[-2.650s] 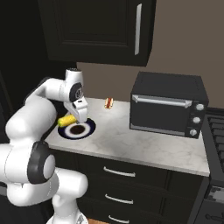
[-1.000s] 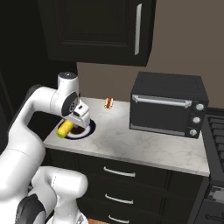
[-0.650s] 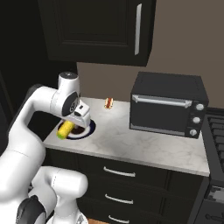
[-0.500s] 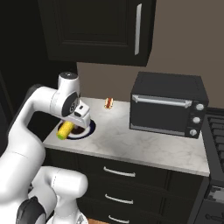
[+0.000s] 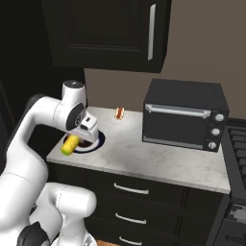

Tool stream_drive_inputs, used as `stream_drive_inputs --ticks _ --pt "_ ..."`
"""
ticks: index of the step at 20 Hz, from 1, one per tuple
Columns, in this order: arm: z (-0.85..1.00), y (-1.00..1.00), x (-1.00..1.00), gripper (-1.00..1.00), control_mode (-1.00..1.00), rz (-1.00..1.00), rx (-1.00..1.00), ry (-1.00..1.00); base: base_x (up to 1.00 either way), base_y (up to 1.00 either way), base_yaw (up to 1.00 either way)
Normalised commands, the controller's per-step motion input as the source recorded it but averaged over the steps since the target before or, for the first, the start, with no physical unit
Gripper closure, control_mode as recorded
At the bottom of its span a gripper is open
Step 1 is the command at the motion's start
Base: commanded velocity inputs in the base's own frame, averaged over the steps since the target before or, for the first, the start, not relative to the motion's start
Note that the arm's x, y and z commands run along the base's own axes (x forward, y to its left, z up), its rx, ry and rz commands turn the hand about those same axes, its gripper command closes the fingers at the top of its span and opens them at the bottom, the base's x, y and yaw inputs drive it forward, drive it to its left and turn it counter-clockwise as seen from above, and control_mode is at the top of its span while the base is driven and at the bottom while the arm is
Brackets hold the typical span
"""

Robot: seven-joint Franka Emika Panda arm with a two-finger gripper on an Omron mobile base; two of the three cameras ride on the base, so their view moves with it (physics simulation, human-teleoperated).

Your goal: Pick the corn from the counter and place it in the microwave. Then turn on the microwave.

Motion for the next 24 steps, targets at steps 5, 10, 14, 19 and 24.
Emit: stream_drive_inputs --ticks 5,10,14,19,24 --pt "0.0 0.01 -0.05 1.0 -1.0 0.0 -0.01 -0.02 0.0 0.0 0.0" --pt "0.0 0.02 -0.05 1.0 -1.0 0.0 -0.07 0.0 0.0 0.0 0.0" --pt "0.0 0.04 -0.06 1.0 -1.0 0.0 -0.12 0.0 0.0 0.0 0.0" --pt "0.0 0.0 -0.04 1.0 -1.0 0.0 -0.12 0.0 0.0 0.0 0.0" --pt "0.0 0.0 -0.01 1.0 -1.0 0.0 -0.04 0.0 0.0 0.0 0.0"
